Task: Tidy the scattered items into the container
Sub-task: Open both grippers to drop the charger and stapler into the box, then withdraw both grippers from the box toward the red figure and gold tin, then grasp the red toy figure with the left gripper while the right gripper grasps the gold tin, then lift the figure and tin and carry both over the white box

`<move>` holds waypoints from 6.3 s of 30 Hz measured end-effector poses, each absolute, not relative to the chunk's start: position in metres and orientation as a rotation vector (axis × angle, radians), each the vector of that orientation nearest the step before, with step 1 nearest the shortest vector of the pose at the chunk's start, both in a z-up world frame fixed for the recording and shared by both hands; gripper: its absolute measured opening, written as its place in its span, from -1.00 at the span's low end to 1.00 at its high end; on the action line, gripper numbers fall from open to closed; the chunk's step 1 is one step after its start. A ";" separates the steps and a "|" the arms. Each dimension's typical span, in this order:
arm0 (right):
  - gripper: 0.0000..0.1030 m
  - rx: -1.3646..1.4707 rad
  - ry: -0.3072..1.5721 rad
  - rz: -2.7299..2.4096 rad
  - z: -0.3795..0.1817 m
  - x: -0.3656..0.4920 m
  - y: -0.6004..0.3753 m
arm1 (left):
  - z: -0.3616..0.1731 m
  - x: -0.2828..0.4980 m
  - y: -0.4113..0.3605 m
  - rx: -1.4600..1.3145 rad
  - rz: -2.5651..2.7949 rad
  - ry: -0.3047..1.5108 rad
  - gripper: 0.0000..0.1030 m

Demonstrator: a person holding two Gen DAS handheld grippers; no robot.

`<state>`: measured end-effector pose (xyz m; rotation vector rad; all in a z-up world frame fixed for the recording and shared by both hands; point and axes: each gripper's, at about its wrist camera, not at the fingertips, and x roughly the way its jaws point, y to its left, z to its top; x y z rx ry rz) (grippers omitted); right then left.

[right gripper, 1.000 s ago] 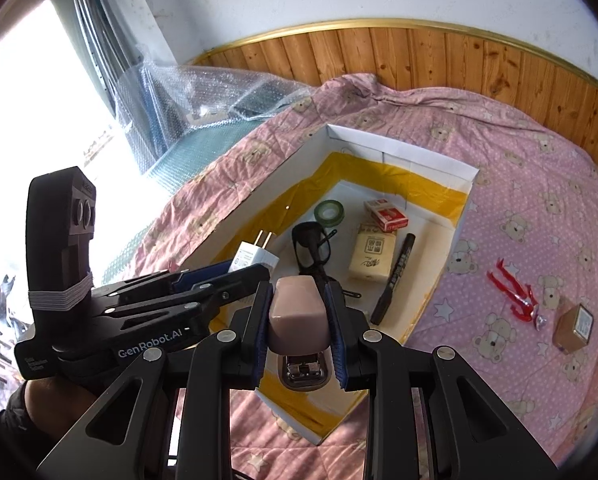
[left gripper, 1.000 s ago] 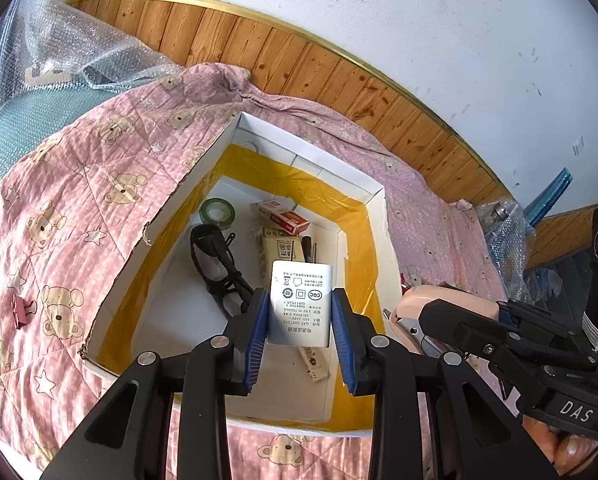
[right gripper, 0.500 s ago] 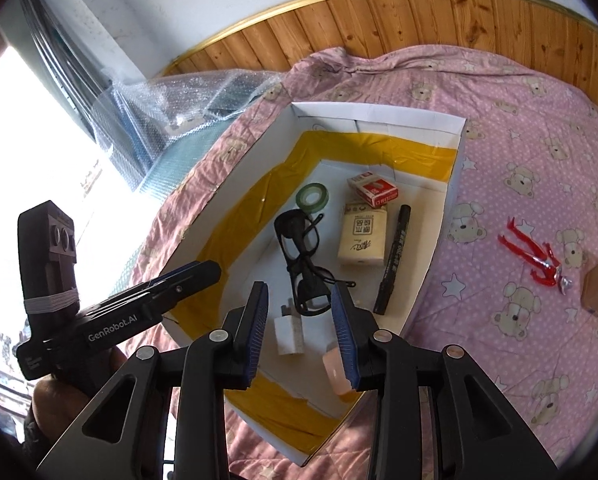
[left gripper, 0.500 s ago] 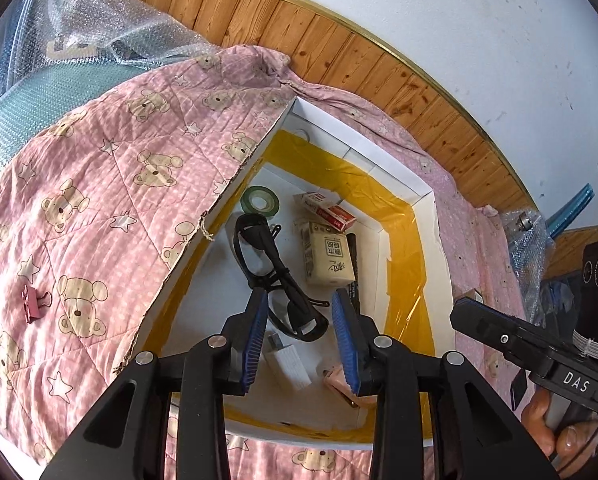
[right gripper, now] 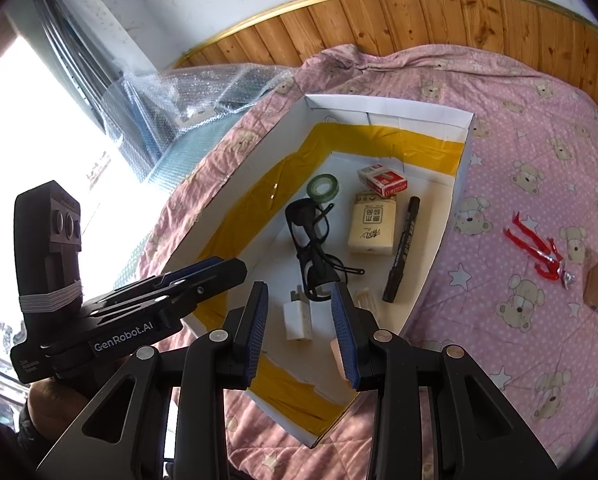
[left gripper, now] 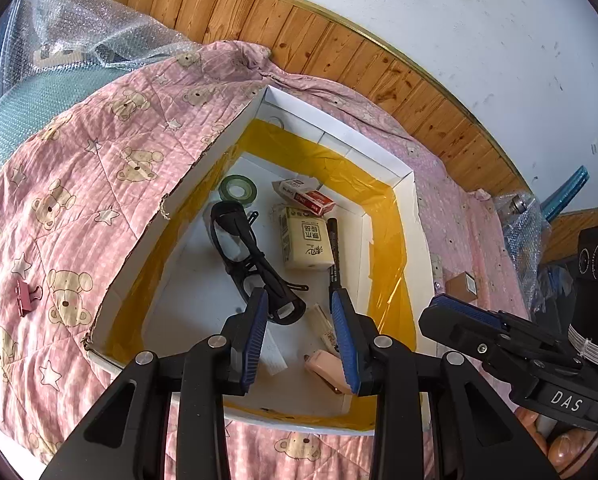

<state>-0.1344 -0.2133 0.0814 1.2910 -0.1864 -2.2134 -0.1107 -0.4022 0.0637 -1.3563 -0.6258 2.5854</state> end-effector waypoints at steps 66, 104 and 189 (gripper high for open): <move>-0.28 1.262 -0.727 -2.377 0.044 -0.073 0.046 | 0.069 -0.107 -0.134 -1.417 2.405 -0.032 -0.22; 0.08 1.446 -0.776 -2.464 -0.026 -0.206 0.109 | -0.037 -0.284 -0.111 -1.639 2.338 -0.053 -0.03; 0.09 1.472 -0.557 -2.570 0.001 -0.180 0.067 | 0.004 -0.236 -0.108 -1.477 2.355 -0.148 -0.23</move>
